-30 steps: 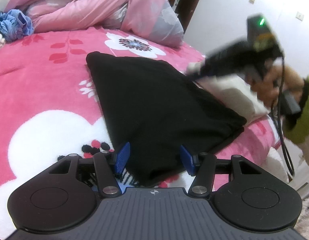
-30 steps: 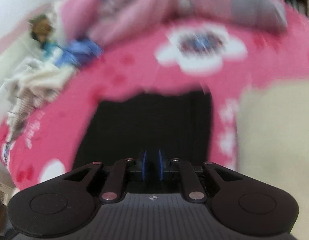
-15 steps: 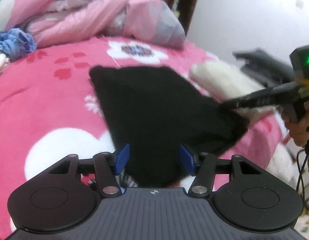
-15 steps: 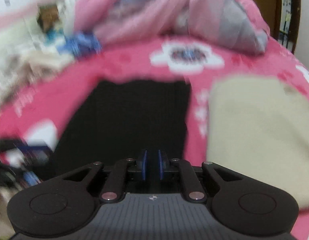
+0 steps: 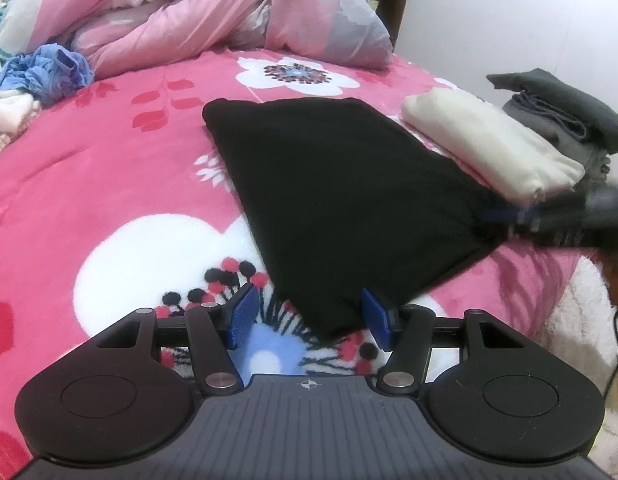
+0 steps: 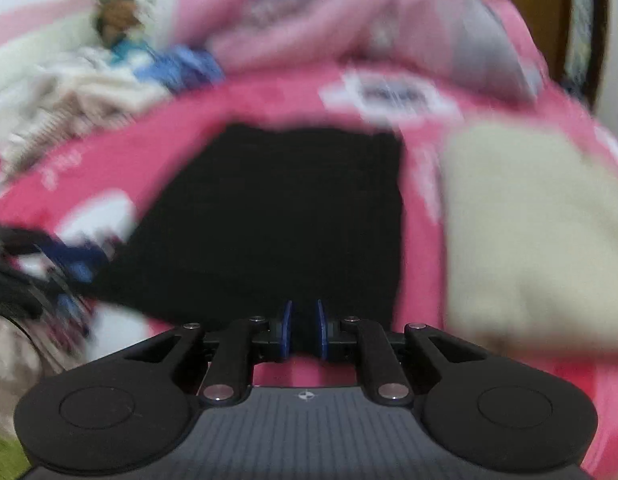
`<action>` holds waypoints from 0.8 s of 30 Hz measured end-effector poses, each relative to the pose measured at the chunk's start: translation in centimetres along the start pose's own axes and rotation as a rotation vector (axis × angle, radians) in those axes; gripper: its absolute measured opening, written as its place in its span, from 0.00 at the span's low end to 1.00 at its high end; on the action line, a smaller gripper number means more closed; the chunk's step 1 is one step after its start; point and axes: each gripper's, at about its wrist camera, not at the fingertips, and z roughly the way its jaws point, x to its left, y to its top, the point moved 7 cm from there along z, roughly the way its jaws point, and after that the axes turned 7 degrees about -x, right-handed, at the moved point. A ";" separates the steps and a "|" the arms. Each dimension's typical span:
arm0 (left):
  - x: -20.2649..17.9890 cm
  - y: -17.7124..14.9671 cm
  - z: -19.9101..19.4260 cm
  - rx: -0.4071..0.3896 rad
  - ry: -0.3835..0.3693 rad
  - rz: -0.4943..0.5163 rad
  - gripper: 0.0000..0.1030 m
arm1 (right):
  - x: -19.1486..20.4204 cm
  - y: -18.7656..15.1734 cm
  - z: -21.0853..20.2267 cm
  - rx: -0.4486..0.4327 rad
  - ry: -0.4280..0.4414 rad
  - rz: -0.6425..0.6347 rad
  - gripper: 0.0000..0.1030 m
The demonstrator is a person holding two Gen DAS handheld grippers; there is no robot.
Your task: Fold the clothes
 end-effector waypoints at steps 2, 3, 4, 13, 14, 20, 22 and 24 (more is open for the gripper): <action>0.1 -0.1 -0.2 -0.005 -0.001 -0.007 0.56 | -0.8 -0.9 -1.0 0.001 0.002 0.057 0.11; 0.1 0.0 -0.4 -0.009 0.001 -0.009 0.56 | -1.0 -0.9 -1.7 0.010 -0.012 0.073 0.12; 0.1 0.0 -0.6 -0.013 0.006 -0.009 0.56 | -1.2 -0.9 -2.4 0.017 -0.025 0.088 0.12; -0.3 1.4 -3.5 -0.119 0.056 0.021 0.56 | -0.2 2.1 -3.4 -0.088 -0.048 0.048 0.14; -0.6 1.7 -3.2 -0.121 0.048 0.028 0.56 | -0.4 2.2 -3.1 -0.091 -0.057 0.055 0.14; -2.5 0.9 0.1 -0.052 0.021 0.086 0.56 | -2.6 -0.9 -1.3 -0.026 -0.107 0.148 0.13; -2.4 0.1 0.5 -0.036 0.027 0.083 0.56 | -3.4 -1.9 -2.0 -0.028 -0.081 0.234 0.13; -2.1 -0.2 0.2 -0.035 0.020 0.062 0.56 | -4.1 -2.6 -2.9 -0.018 -0.098 0.276 0.13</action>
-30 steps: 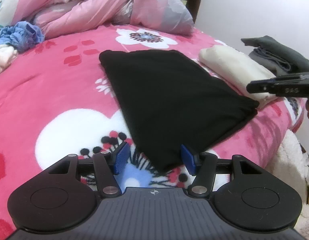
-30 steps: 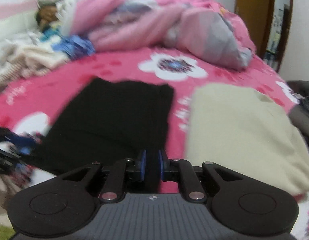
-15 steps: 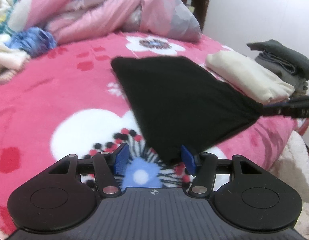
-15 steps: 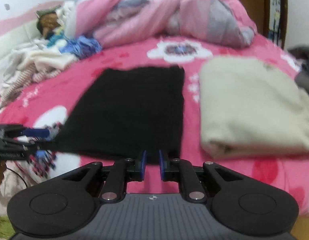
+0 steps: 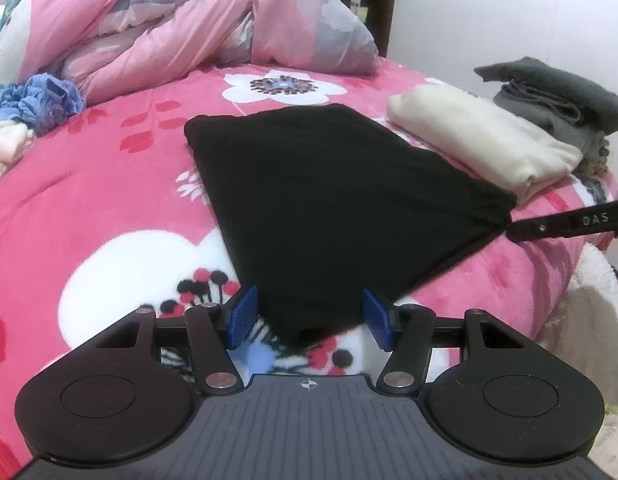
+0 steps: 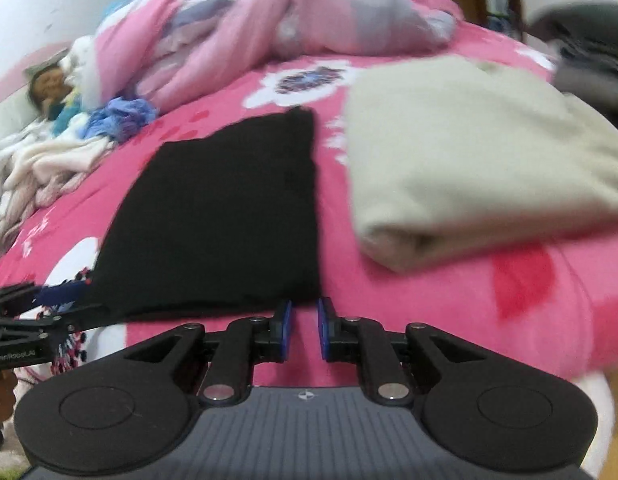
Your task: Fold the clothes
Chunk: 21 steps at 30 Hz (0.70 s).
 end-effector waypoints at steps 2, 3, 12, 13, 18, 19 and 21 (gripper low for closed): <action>0.2 -0.2 -0.3 0.003 -0.002 -0.014 0.56 | -0.6 -0.1 -0.9 -0.001 -0.007 0.028 0.13; 0.3 -0.3 -0.4 0.005 -0.002 -0.020 0.56 | -0.6 0.2 -1.3 -0.012 -0.012 0.024 0.14; -0.1 -0.9 -1.1 0.008 0.022 0.004 0.56 | 1.7 3.3 -2.7 -0.123 0.021 -0.035 0.14; -0.1 -0.9 -1.1 0.008 0.022 0.003 0.56 | 2.0 3.2 -2.5 -0.122 0.024 -0.037 0.14; -0.1 -1.1 -1.4 0.010 0.026 0.005 0.56 | 2.8 2.7 -2.1 -0.111 0.035 -0.025 0.16; -0.1 -1.2 -1.5 0.011 0.026 0.006 0.56 | 2.9 2.6 -2.0 -0.109 0.036 -0.020 0.17; -0.2 -1.2 -1.6 0.011 0.028 0.004 0.56 | 2.8 2.4 -2.0 -0.105 0.036 -0.013 0.18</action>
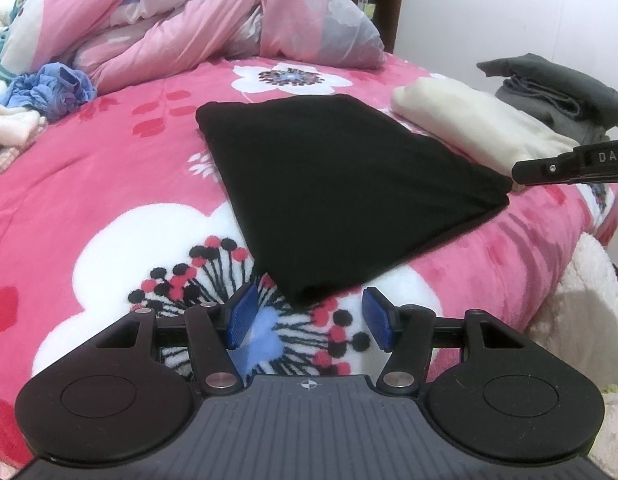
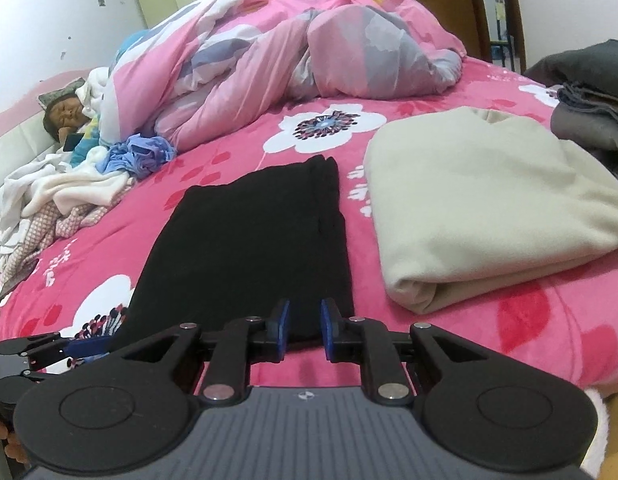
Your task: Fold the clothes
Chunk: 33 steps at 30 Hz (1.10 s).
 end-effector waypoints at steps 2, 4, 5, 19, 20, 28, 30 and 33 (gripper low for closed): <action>0.0 -0.1 -0.1 0.000 0.002 -0.003 0.56 | -0.1 -0.1 -0.1 0.003 -0.003 0.004 0.18; 0.0 -0.3 -0.4 0.000 0.005 -0.005 0.56 | 0.0 -0.1 0.0 0.007 -0.001 0.003 0.20; 0.0 -0.3 -0.5 0.001 0.006 -0.006 0.56 | 0.1 -0.1 0.0 0.008 0.000 0.001 0.20; -0.1 0.8 -2.8 -0.026 0.024 -0.037 0.56 | 1.6 -0.3 0.0 0.000 0.026 -0.012 0.23; -0.2 1.0 -2.8 -0.028 0.025 -0.037 0.56 | 1.6 -0.3 -0.1 0.000 0.028 -0.011 0.23; -0.4 2.1 -2.0 -0.028 0.035 -0.009 0.56 | 1.0 -0.3 -0.1 -0.005 0.026 0.001 0.23; -0.4 2.4 -1.8 -0.028 0.037 -0.004 0.56 | 0.8 -0.3 -0.1 -0.005 0.024 0.007 0.23; -0.3 2.7 -1.2 -0.023 0.038 -0.003 0.56 | 0.5 -0.3 0.0 -0.005 0.021 0.013 0.23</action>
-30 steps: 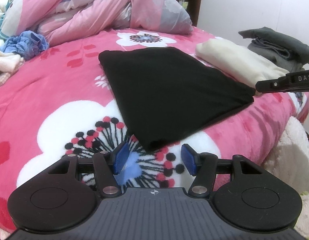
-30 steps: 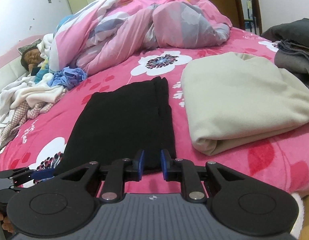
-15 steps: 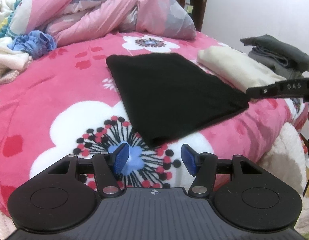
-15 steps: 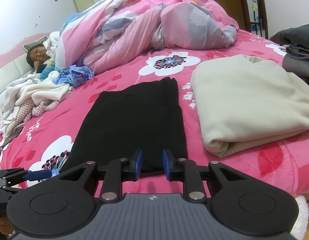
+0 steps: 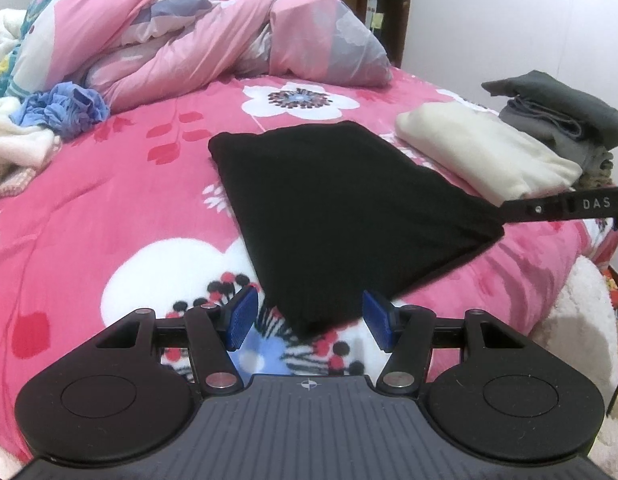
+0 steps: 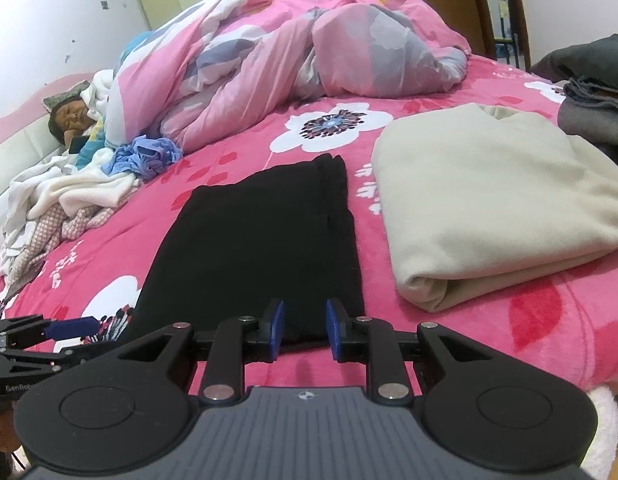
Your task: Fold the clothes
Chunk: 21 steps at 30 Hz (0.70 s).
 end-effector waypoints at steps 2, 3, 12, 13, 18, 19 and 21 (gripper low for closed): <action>0.0 0.2 0.4 0.004 0.001 0.001 0.56 | -0.1 0.1 0.1 -0.002 -0.003 0.002 0.23; 0.0 0.3 0.6 0.006 0.001 0.001 0.56 | -0.1 0.2 0.1 -0.003 -0.003 0.001 0.23; 0.4 1.8 3.0 0.016 -0.005 0.009 0.56 | 0.2 1.3 1.8 -0.007 0.000 -0.037 0.23; 0.4 2.0 3.4 0.016 -0.009 0.009 0.56 | 0.4 1.6 2.1 -0.009 0.004 -0.044 0.23; 0.6 2.6 5.1 0.020 -0.026 0.009 0.56 | 1.6 2.7 4.4 -0.009 0.032 -0.086 0.23; 0.7 2.6 5.5 0.026 -0.031 0.007 0.56 | 1.8 2.7 5.0 -0.002 0.039 -0.093 0.23; 0.7 2.2 6.2 0.047 -0.047 0.004 0.56 | 2.3 2.8 6.0 0.012 0.054 -0.106 0.23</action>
